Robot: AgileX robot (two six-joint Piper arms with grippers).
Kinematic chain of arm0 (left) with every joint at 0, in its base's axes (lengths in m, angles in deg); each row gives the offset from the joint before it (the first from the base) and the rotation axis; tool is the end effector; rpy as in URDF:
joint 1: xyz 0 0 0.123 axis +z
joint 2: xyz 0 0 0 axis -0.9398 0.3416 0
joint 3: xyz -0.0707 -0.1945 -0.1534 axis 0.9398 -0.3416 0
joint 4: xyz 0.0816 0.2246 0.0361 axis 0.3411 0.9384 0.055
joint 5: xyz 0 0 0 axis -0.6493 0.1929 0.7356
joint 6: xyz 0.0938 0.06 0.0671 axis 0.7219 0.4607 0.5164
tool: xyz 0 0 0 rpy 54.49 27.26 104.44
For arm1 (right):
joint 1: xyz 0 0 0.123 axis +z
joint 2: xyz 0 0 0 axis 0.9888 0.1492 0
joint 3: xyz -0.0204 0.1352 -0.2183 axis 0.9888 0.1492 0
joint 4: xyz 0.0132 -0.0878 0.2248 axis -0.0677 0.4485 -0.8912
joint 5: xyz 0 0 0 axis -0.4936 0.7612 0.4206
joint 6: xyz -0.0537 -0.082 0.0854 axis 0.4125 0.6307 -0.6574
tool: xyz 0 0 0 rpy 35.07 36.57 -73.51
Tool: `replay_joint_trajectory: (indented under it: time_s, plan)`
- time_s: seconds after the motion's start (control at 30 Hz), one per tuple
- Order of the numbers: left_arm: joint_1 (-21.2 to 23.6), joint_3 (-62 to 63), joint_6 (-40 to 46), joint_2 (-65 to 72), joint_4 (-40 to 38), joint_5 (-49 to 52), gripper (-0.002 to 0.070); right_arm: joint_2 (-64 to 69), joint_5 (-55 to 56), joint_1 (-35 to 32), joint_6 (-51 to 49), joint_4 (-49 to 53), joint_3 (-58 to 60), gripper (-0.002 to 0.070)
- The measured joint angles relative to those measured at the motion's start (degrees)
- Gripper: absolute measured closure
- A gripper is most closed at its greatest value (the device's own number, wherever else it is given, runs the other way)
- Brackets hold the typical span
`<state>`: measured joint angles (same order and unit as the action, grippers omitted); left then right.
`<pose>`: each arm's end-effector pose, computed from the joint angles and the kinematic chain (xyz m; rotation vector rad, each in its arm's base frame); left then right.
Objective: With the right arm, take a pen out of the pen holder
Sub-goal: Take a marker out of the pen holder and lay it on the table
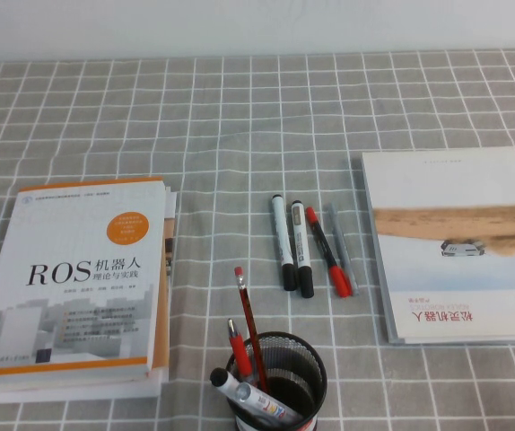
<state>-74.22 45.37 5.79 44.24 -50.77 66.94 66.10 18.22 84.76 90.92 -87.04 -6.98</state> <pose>0.1063 -0.0106 0.1588 0.1028 1.8756 -0.0566 0.1103 0.0171 0.1764 -0.1226 1.7396 0.1043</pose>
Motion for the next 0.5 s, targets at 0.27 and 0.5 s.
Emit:
replay_joint_trajectory:
  time_s: [0.27,0.5]
  plan:
    - [0.00,0.00,0.00,0.00,0.00,0.00,0.0678,0.00,-6.86,-1.72,1.15,-1.09,0.00,0.0688]
    - [0.00,0.00,0.00,0.00,0.00,0.00,0.0678,0.00,-7.41,-1.72,1.15,-1.60,0.00,0.0688]
